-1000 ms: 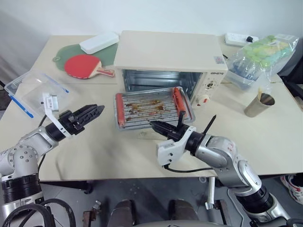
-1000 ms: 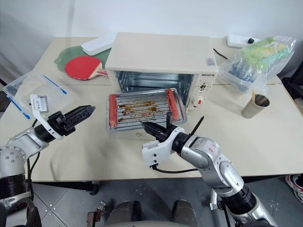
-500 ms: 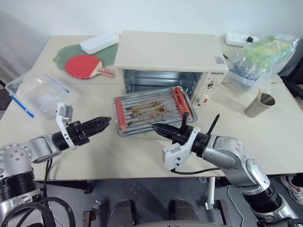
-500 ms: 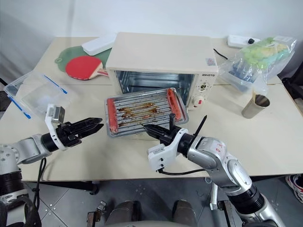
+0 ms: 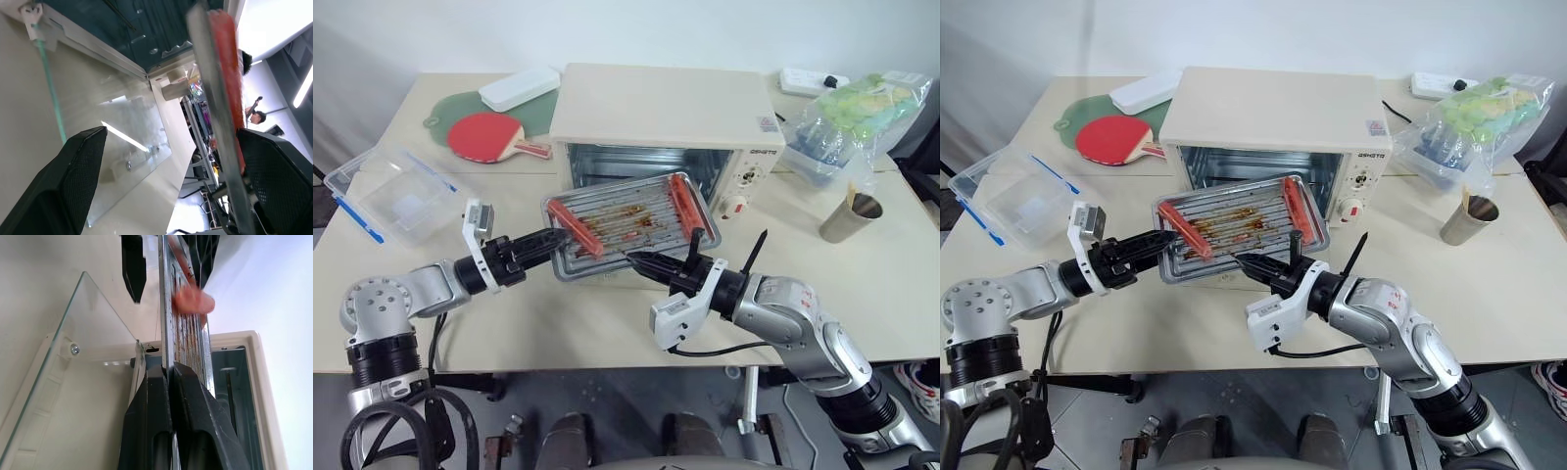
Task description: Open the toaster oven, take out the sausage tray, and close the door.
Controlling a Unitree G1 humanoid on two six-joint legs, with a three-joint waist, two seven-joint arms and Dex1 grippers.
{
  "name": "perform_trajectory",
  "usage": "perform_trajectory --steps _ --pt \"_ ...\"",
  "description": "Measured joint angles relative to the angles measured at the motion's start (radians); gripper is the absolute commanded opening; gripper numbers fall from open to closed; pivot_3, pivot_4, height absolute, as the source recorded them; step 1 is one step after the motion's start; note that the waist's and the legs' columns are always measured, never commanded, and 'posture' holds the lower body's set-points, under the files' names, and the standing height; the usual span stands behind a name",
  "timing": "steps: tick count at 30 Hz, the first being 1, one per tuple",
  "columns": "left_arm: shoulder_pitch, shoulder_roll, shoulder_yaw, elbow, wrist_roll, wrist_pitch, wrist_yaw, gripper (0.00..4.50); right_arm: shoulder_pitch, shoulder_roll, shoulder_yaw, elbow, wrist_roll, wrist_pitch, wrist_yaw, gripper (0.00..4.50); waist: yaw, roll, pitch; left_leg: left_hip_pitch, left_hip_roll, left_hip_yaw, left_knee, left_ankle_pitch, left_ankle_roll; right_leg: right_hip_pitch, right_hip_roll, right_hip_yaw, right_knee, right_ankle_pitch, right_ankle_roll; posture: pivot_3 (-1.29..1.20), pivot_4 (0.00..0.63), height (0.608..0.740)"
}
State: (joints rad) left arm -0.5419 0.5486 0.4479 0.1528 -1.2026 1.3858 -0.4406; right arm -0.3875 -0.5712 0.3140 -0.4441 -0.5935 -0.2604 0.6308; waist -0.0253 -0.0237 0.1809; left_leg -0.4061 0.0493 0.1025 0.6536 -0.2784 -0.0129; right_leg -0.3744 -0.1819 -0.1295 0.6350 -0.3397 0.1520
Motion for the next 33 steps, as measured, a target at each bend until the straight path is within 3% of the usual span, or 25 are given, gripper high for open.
perform_trajectory --steps 4,7,14,21,26,33 --pt "-0.035 0.0 -0.028 0.023 0.019 -0.008 -0.011 4.5 0.0 0.0 0.0 0.0 0.006 -0.002 0.005 0.04 0.0 0.0 0.0 0.0 0.0 0.0 0.0 0.0 0.0 0.0 0.0 0.0 0.0 0.0 0.0 0.0 0.15 0.74" --pt "-0.052 0.0 -0.029 0.049 0.023 -0.01 -0.012 3.96 0.0 0.0 0.0 0.0 0.01 -0.002 0.006 0.0 0.0 0.0 0.0 0.0 0.0 0.0 0.0 0.0 0.0 0.0 0.0 0.0 0.0 0.0 0.0 0.0 0.15 0.74" --pt "-0.058 -0.007 -0.027 0.057 0.015 0.015 -0.015 1.82 0.0 0.0 0.0 0.001 0.011 -0.002 0.023 0.0 0.0 0.0 0.0 0.0 0.0 0.0 0.0 0.0 0.0 0.0 0.0 0.0 0.0 0.0 0.0 0.0 0.15 0.74" --pt "-0.084 -0.009 0.002 0.069 -0.025 0.092 0.013 0.02 0.0 0.005 0.006 0.015 0.007 -0.002 0.041 0.0 0.0 0.0 0.0 0.0 0.0 0.0 0.0 0.0 0.0 0.0 0.0 0.0 0.0 0.0 0.0 0.0 0.15 0.74" --pt "-0.086 -0.02 0.036 0.088 -0.05 0.136 0.056 0.02 0.0 0.014 0.007 0.016 0.007 -0.005 0.042 0.0 -0.001 0.0 0.0 0.0 0.0 0.0 0.0 0.0 0.0 0.0 0.0 0.0 0.0 0.0 0.0 0.0 0.15 0.74" --pt "-0.083 -0.022 0.073 0.098 -0.065 0.21 0.138 0.0 0.001 0.033 0.009 0.016 0.037 0.027 0.064 2.17 -0.001 0.0 0.0 0.0 0.0 0.0 0.0 0.0 0.0 0.0 0.0 0.0 0.0 0.0 0.0 0.0 0.15 0.74"
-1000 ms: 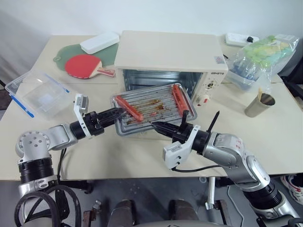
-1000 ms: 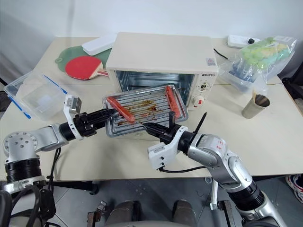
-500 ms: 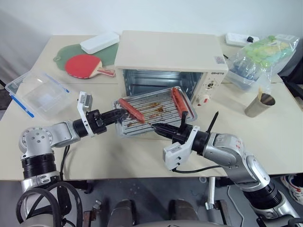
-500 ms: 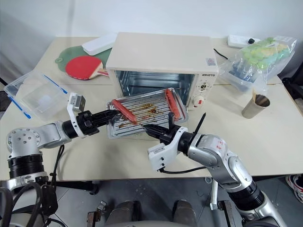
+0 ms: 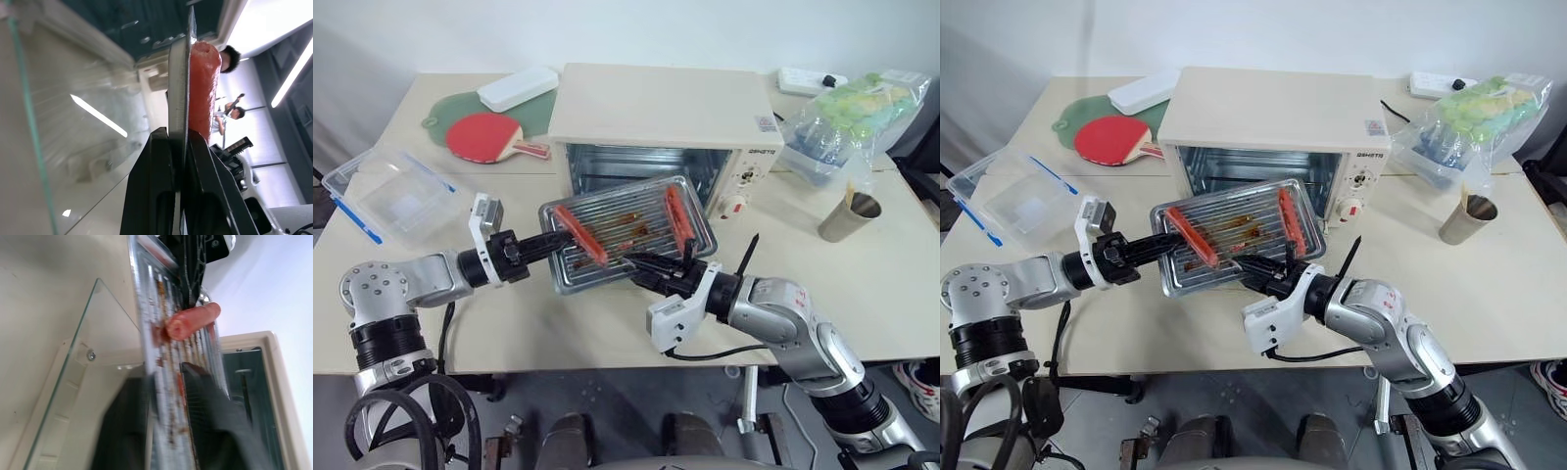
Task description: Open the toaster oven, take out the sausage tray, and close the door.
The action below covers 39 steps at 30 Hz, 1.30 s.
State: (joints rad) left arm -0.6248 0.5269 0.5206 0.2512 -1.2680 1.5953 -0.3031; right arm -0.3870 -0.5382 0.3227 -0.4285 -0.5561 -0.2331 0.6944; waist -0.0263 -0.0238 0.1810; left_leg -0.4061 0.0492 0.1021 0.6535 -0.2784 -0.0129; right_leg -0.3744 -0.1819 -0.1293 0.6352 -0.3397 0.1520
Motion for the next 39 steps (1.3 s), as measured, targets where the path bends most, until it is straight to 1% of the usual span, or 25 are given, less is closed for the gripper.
perform_trajectory --steps 6,7,11,14,15,17,20,23,26,29,31,33,35,36,39 --pt "0.029 0.002 -0.02 0.003 -0.035 0.012 0.062 0.0 0.003 -0.002 0.0 -0.005 0.048 0.025 0.033 4.23 0.0 0.0 0.0 0.0 0.0 0.0 0.0 0.0 0.0 0.0 0.0 0.0 0.0 0.0 0.0 0.0 0.15 0.74" --pt "0.033 0.004 -0.023 0.007 -0.045 0.015 0.073 0.0 0.005 -0.006 0.0 -0.009 0.058 0.025 0.038 4.48 0.0 0.0 0.0 0.0 0.0 -0.001 0.0 0.0 0.0 0.0 0.0 0.0 0.0 0.0 0.0 0.0 0.15 0.74" --pt "0.044 0.013 -0.027 0.041 -0.08 0.018 0.115 0.0 0.019 -0.044 -0.003 -0.039 0.132 0.019 0.086 4.48 0.0 0.0 0.0 0.0 0.0 -0.002 0.0 0.0 0.0 0.0 0.0 0.0 0.0 0.0 0.0 0.0 0.15 0.74" --pt "0.06 0.025 -0.024 0.067 -0.096 0.017 0.177 0.0 0.058 -0.094 -0.03 -0.112 0.283 0.045 0.158 4.48 0.002 0.0 0.0 0.0 0.0 -0.005 -0.001 0.0 0.0 0.0 0.0 0.001 -0.001 0.0 0.0 0.0 0.15 0.74" --pt "0.078 0.021 -0.013 0.073 -0.121 0.017 0.197 0.0 0.082 -0.129 -0.055 -0.141 0.357 0.074 0.198 4.48 0.002 0.0 0.0 0.0 0.0 -0.006 0.0 0.0 0.0 0.001 0.0 0.001 -0.001 0.0 0.0 0.0 0.15 0.74" --pt "0.103 0.017 -0.002 0.073 -0.16 0.018 0.227 0.0 0.108 -0.183 -0.098 -0.163 0.45 0.116 0.246 4.48 0.003 -0.001 0.0 0.0 0.0 -0.007 0.0 0.0 0.0 0.002 0.0 0.001 -0.004 0.0 0.0 0.0 0.15 0.74" --pt "0.136 0.015 0.014 0.071 -0.244 0.008 0.285 0.0 0.101 -0.207 -0.179 -0.183 0.58 0.209 0.276 4.48 0.004 -0.001 0.0 0.001 0.0 -0.008 0.0 0.0 0.001 0.004 0.0 0.001 -0.007 0.0 0.0 0.0 0.15 0.74" --pt "0.19 0.022 0.006 0.056 -0.36 -0.025 0.343 0.0 0.079 -0.213 -0.224 -0.196 0.645 0.287 0.276 4.48 0.002 -0.001 0.0 0.002 0.0 -0.008 -0.001 0.0 0.001 0.004 0.0 0.002 -0.007 0.0 0.0 0.0 0.15 0.74" --pt "0.26 0.044 -0.034 0.022 -0.498 -0.101 0.421 0.0 0.08 -0.226 -0.24 -0.198 0.707 0.353 0.285 4.48 0.004 -0.001 0.0 0.002 0.0 -0.007 -0.002 0.0 0.001 0.004 0.0 0.003 -0.007 0.0 0.0 0.0 0.15 0.74" --pt "0.332 0.075 -0.073 -0.024 -0.622 -0.189 0.485 0.0 0.083 -0.267 -0.279 -0.216 0.807 0.448 0.314 4.48 0.005 -0.001 0.0 0.002 0.0 -0.007 -0.001 0.0 0.001 0.004 0.0 0.003 -0.008 0.0 0.0 0.0 0.15 0.74" --pt "0.368 0.078 -0.075 -0.058 -0.653 -0.232 0.497 0.0 0.085 -0.298 -0.32 -0.219 0.878 0.508 0.334 4.48 0.008 -0.001 0.0 0.002 -0.001 -0.007 0.0 0.0 0.001 0.005 0.0 0.004 -0.008 0.0 0.0 0.0 0.15 0.74" --pt "0.398 0.078 -0.074 -0.089 -0.661 -0.257 0.495 0.0 0.09 -0.322 -0.355 -0.207 0.914 0.54 0.343 4.48 0.018 -0.001 0.0 0.002 -0.001 -0.006 0.0 -0.001 0.002 0.005 0.0 0.004 -0.008 0.0 0.0 0.0 0.15 0.74" --pt "0.432 0.078 -0.066 -0.116 -0.664 -0.272 0.487 0.0 0.098 -0.336 -0.382 -0.168 0.925 0.547 0.349 4.1 0.024 -0.001 0.0 0.002 -0.001 -0.006 0.001 -0.001 0.003 0.005 0.0 0.005 -0.008 0.0 0.0 0.0 0.15 0.74" --pt "0.458 0.077 -0.055 -0.137 -0.665 -0.28 0.48 0.0 0.107 -0.345 -0.397 -0.13 0.927 0.545 0.355 3.84 0.025 -0.001 0.0 0.002 -0.001 -0.005 0.001 -0.001 0.003 0.005 0.0 0.005 -0.008 0.0 0.0 0.0 0.15 0.74" --pt "0.525 0.073 -0.013 -0.179 -0.666 -0.304 0.463 0.0 0.138 -0.356 -0.432 -0.021 0.925 0.534 0.37 2.9 0.027 -0.001 0.0 0.002 -0.001 -0.004 0.001 -0.001 0.003 0.005 0.0 0.005 -0.009 0.0 0.0 0.0 0.15 0.74"
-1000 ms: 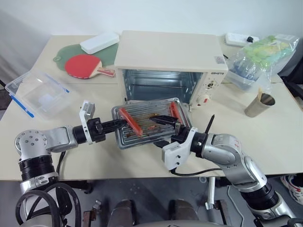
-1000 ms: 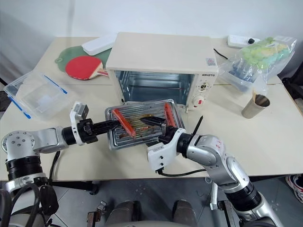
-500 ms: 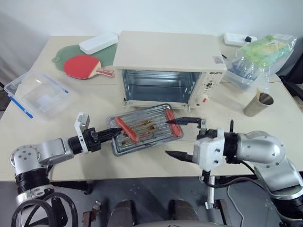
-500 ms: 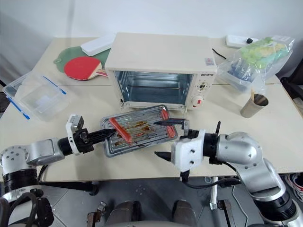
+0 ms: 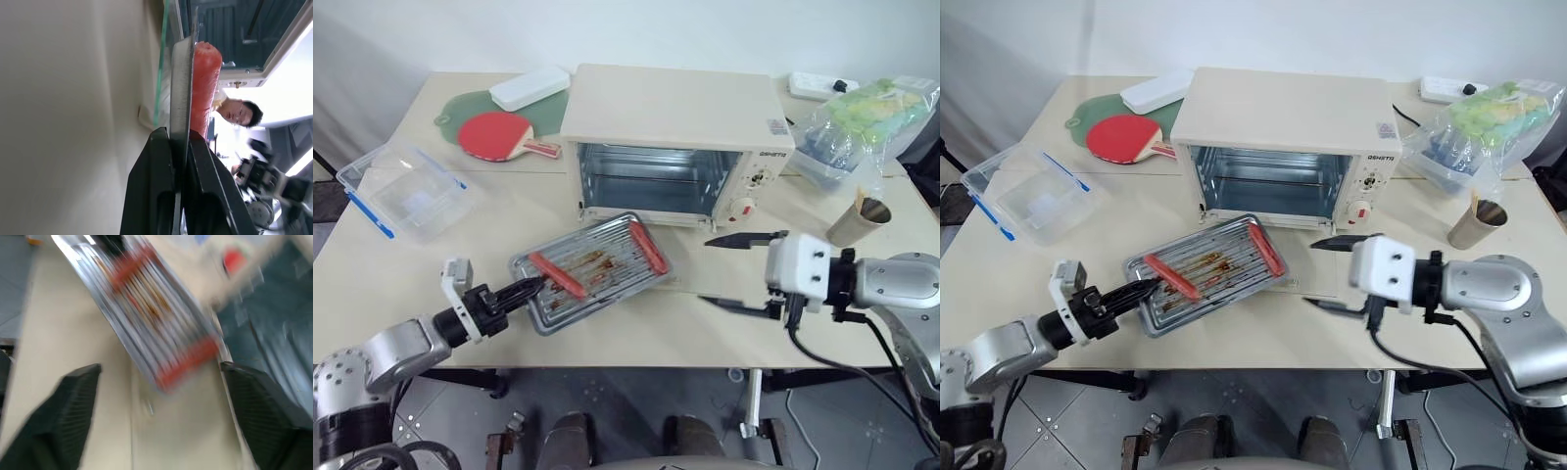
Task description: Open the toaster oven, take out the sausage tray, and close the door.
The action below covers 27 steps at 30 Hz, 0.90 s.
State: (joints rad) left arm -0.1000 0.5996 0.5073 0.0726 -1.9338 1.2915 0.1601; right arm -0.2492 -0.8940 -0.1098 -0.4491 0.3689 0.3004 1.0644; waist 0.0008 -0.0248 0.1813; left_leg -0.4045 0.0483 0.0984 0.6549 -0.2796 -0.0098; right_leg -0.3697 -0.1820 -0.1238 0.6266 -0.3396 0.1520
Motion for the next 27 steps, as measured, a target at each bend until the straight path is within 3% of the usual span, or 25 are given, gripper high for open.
perform_trajectory --steps 6,9,16,27 --pt "0.149 -0.037 0.079 -0.129 -0.002 -0.058 -0.028 0.0 0.004 -0.006 0.022 0.209 -0.048 -0.134 0.064 0.81 -0.004 0.0 0.0 0.001 0.0 0.003 0.0 0.0 0.0 0.0 0.0 0.001 0.0 0.0 0.0 0.0 0.15 0.74" --pt "0.231 -0.06 0.116 -0.191 -0.002 -0.089 -0.044 0.0 -0.029 0.018 0.049 0.347 -0.095 -0.217 0.072 0.06 -0.006 0.0 0.0 0.001 0.001 0.005 -0.001 0.0 0.0 -0.001 0.0 0.001 0.0 0.0 0.0 0.0 0.15 0.74" --pt "0.37 -0.16 0.263 -0.339 -0.004 -0.234 -0.047 0.0 -0.058 0.112 0.147 0.549 -0.18 -0.398 0.088 0.06 -0.003 0.001 0.0 0.0 0.001 0.007 0.001 0.0 0.0 0.0 0.0 0.002 -0.001 0.0 0.0 0.0 0.15 0.74" --pt "0.549 -0.293 0.268 -0.496 -0.009 -0.395 -0.041 0.0 -0.089 0.165 0.185 0.612 -0.191 -0.448 0.101 0.06 -0.002 0.001 0.0 0.0 0.001 0.007 0.004 -0.002 0.0 0.001 0.0 0.001 -0.005 0.0 0.0 0.0 0.15 0.74"
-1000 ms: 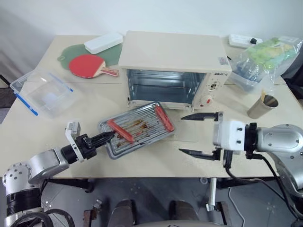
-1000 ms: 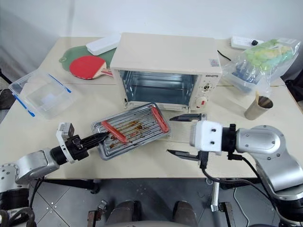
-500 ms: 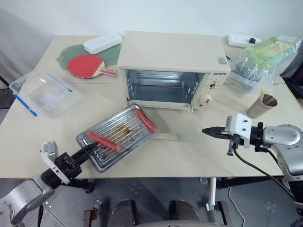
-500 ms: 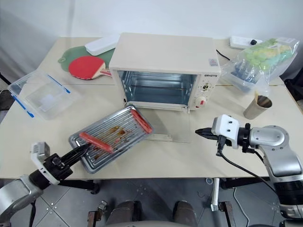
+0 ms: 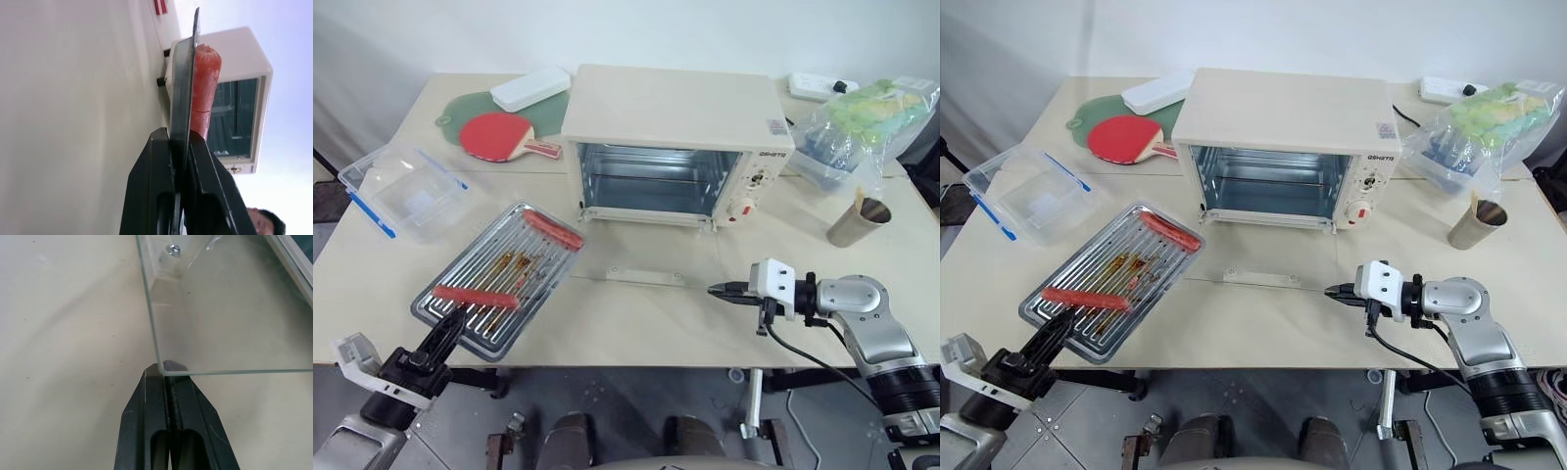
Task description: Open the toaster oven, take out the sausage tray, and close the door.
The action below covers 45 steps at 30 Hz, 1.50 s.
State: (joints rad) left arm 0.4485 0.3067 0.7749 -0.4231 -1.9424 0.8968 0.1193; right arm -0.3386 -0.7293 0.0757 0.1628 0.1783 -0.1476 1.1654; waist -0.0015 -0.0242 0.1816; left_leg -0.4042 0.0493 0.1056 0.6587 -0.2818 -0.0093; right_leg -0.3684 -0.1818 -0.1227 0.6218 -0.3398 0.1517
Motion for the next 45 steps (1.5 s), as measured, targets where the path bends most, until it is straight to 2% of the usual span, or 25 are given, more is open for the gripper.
perform_trajectory --steps 18,25,29,34,40,42,45 --pt "0.061 -0.004 0.059 0.008 -0.009 -0.035 -0.011 0.0 -0.214 0.019 -0.01 -0.069 0.088 0.175 0.023 0.06 0.001 0.0 0.0 -0.001 0.001 0.0 0.002 -0.002 0.001 0.0 0.0 0.0 0.0 0.0 0.0 0.0 0.15 0.74" --pt "0.048 -0.004 0.017 0.01 -0.009 -0.023 -0.009 0.0 -0.298 -0.004 -0.022 -0.05 0.089 0.206 0.03 0.06 0.001 0.0 0.0 -0.001 0.001 0.0 0.002 -0.002 0.001 0.0 0.0 0.0 0.0 0.0 0.0 0.0 0.15 0.74" --pt "0.026 0.01 -0.017 0.043 -0.009 -0.003 -0.008 0.0 -0.293 -0.028 -0.033 -0.089 0.104 0.257 0.046 0.06 0.001 0.0 0.0 -0.001 0.001 0.0 0.002 -0.002 0.001 0.0 0.0 0.0 0.0 0.0 0.0 0.0 0.15 0.74" --pt "-0.031 0.095 -0.102 0.093 -0.009 0.072 -0.011 0.0 -0.239 -0.089 -0.048 -0.229 0.169 0.383 0.073 0.06 0.005 0.001 0.0 -0.001 0.001 -0.001 0.002 -0.002 0.001 0.0 0.001 0.0 0.0 0.0 0.0 0.0 0.15 0.74" --pt "-0.166 0.274 -0.239 0.236 -0.01 0.208 -0.037 0.0 -0.158 -0.146 -0.071 -0.344 0.224 0.474 0.088 0.06 0.005 0.001 0.0 -0.001 0.001 -0.002 0.002 -0.003 0.001 -0.002 0.001 0.001 0.001 0.0 0.0 0.0 0.15 0.74" --pt "-0.288 0.355 -0.322 0.334 -0.007 0.263 -0.041 0.0 -0.135 -0.158 -0.092 -0.365 0.232 0.489 0.078 0.06 0.01 0.002 0.001 -0.001 0.001 0.0 0.001 -0.002 0.0 -0.003 0.001 0.001 0.003 0.0 0.0 0.0 0.15 0.74" --pt "-0.462 0.423 -0.425 0.45 -0.007 0.322 -0.054 0.0 -0.109 -0.161 -0.119 -0.408 0.245 0.509 0.052 0.06 0.016 0.002 0.001 -0.001 0.001 0.0 0.001 -0.002 0.0 -0.003 0.001 0.002 0.005 0.0 0.0 0.0 0.15 0.74"
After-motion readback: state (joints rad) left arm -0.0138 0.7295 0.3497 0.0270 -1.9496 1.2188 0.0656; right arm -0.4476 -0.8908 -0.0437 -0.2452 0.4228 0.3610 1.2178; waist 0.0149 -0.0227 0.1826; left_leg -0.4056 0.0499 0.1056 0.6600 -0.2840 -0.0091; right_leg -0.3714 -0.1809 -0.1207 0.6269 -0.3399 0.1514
